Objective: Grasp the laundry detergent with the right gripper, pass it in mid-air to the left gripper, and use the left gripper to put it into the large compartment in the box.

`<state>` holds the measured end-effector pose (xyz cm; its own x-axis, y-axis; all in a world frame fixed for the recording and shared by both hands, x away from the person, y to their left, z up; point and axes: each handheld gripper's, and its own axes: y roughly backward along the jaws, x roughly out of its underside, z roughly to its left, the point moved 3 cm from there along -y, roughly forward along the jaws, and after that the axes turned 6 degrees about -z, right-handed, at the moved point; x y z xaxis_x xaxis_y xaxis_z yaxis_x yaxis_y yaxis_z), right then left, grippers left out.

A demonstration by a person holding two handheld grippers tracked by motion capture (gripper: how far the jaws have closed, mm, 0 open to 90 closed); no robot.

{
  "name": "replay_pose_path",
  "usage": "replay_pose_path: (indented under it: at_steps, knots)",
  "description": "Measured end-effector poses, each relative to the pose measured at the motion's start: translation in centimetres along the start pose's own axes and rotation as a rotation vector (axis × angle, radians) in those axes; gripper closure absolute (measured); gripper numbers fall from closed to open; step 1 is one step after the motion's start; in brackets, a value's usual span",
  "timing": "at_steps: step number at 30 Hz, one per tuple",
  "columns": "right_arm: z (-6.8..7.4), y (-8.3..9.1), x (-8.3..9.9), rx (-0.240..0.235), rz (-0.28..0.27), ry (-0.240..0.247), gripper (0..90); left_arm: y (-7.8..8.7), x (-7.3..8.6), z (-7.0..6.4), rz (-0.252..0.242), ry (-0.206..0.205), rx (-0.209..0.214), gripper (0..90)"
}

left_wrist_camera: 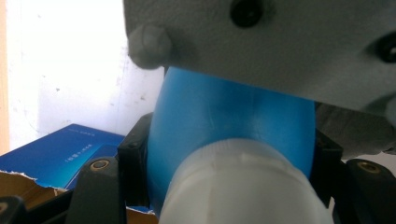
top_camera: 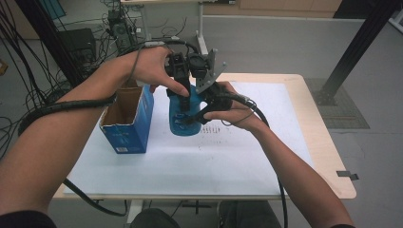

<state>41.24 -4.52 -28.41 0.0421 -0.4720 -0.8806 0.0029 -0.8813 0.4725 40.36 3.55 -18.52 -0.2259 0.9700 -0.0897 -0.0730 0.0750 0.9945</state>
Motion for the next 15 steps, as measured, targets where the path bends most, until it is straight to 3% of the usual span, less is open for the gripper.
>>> replay_pose_path:
  at_steps: [15]
  knots:
    - [-0.08, -0.1, 0.18, -0.003, 0.002, 0.002, 42.2, -0.21, 0.0, 0.02, 0.004, -0.001, 0.001, 36.4]
